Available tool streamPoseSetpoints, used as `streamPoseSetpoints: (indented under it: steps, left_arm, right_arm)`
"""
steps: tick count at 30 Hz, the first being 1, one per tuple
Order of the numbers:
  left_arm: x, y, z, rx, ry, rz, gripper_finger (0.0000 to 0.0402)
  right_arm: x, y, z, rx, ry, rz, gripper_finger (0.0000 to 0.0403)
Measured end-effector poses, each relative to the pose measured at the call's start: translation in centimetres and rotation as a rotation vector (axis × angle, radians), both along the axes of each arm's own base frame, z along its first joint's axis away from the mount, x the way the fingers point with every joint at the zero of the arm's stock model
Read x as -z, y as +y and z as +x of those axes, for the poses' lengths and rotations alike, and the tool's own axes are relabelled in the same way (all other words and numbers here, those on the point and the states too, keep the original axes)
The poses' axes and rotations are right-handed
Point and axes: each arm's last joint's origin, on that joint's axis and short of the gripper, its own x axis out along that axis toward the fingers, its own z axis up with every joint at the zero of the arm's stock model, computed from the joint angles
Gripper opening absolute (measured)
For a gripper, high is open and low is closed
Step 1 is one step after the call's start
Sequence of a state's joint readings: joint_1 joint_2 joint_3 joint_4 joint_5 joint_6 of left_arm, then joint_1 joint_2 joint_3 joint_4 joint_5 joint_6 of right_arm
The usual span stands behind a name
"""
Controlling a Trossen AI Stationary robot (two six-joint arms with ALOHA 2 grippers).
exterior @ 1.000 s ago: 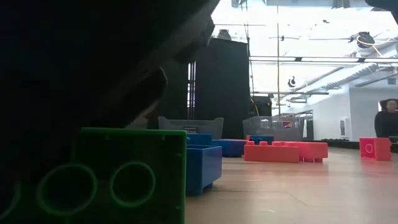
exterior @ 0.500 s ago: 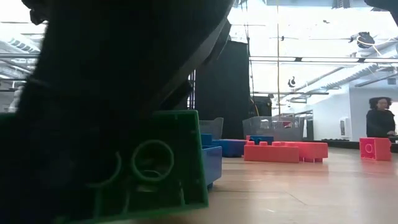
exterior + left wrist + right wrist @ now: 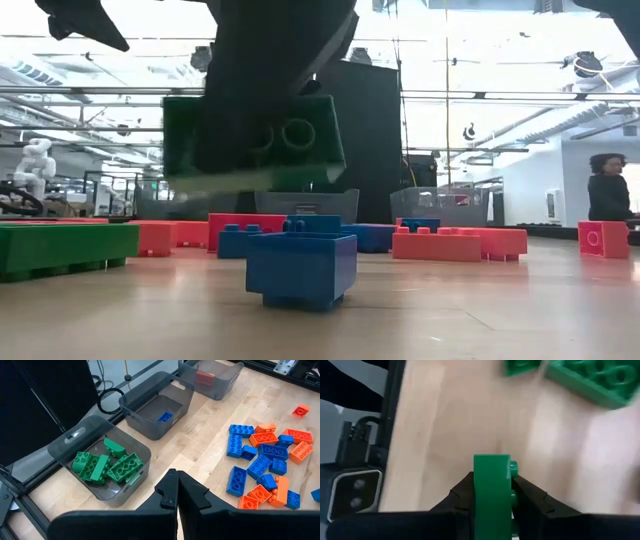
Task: Sort blocks
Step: Put the green game piece into the left black bin
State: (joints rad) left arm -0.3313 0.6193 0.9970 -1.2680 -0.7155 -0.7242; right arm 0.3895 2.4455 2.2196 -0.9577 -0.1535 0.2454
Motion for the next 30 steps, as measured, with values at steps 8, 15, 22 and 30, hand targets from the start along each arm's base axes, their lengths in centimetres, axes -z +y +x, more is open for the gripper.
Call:
streamPoseSetpoints:
  steps: [8, 15, 22, 30]
  left_arm:
    - [0.0, 0.0, 0.0, 0.000, -0.002, -0.001, 0.0000]
    - [0.0, 0.0, 0.0, 0.000, -0.003, -0.001, 0.0000]
    - [0.0, 0.0, 0.0, 0.000, -0.002, -0.001, 0.0000]
    - [0.0, 0.0, 0.0, -0.007, -0.005, 0.008, 0.0000]
  right_arm:
    - [-1.4, -4.6, 1.1, -0.018, -0.031, -0.035, 0.0076]
    - [-2.1, -9.3, 2.1, -0.041, -0.070, -0.075, 0.0076]
    - [-2.5, -14.8, 3.1, -0.007, -0.115, -0.108, 0.0076]
    - [-3.4, -20.8, 4.4, 0.047, -0.252, -0.140, 0.0076]
